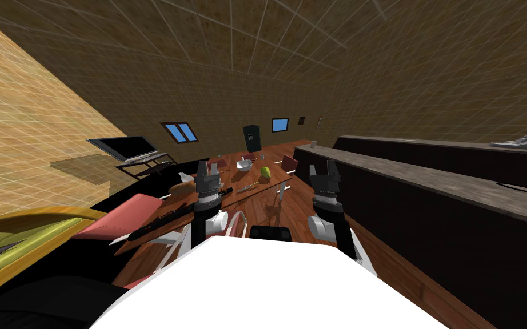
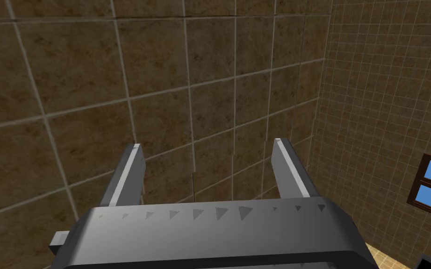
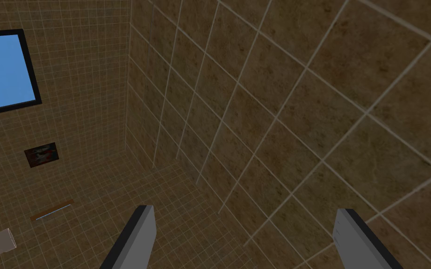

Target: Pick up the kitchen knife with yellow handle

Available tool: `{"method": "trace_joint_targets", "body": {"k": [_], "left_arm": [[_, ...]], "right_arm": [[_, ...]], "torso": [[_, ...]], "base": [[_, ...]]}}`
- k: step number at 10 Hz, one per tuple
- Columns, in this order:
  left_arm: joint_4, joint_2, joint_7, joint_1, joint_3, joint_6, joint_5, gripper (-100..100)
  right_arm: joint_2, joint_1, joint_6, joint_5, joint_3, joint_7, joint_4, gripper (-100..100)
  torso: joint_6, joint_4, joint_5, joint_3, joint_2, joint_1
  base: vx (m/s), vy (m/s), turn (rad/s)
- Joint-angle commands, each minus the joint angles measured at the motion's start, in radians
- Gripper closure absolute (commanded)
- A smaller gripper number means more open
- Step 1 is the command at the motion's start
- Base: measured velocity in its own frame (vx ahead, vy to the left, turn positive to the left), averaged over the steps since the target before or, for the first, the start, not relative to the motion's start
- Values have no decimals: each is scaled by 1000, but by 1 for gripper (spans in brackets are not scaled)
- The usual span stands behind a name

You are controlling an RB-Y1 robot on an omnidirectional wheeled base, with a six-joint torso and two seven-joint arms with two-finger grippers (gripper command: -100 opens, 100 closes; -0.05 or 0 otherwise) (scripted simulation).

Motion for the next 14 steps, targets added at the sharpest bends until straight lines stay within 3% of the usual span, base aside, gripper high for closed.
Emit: {"method": "trace_joint_targets", "body": {"k": [1,3,4,7,8,10,11,12,13,14], "left_arm": [[16,47,3,-17,0,15,4,-100],[53,106,10,-58,1,52,12,-100],[53,112,10,-58,1,52,12,-100],[142,191,26,-149,5,138,34,-100],[144,191,26,-153,5,142,34,-100],[208,228,42,-221,8,206,54,-100],[226,228,42,-234,8,223,54,-100],[264,242,50,-277,11,261,65,-100],[273,242,50,-278,11,268,65,-100],[316,254,60,-324,13,310,78,-100]], "right_arm": [[0,0,0,0,0,0,0,0],[0,0,0,0,0,0,0,0],[0,0,0,0,0,0,0,0],[0,0,0,0,0,0,0,0],[0,0,0,0,0,0,0,0],[0,0,0,0,0,0,0,0],[0,0,0,0,0,0,0,0],[0,0,0,0,0,0,0,0],[0,0,0,0,0,0,0,0],[0,0,0,0,0,0,0,0]], "torso": [[0,0,0,0,0,0],[0,0,0,1,1,-1],[0,0,0,1,2,-2],[0,0,0,1,2,-2],[0,1,-1,1,2,-4],[0,0,-1,1,1,-3],[0,0,-1,1,2,-3],[0,0,-1,1,2,-3],[0,0,-1,1,1,-3],[0,0,-1,1,1,-2]], "base": [[-8,-10,14],[-29,-35,27],[-25,-29,10],[-42,-47,30],[-33,-46,14],[-35,-47,28],[-35,-40,20],[-27,-43,26],[-20,-34,11],[-25,-34,22]]}}
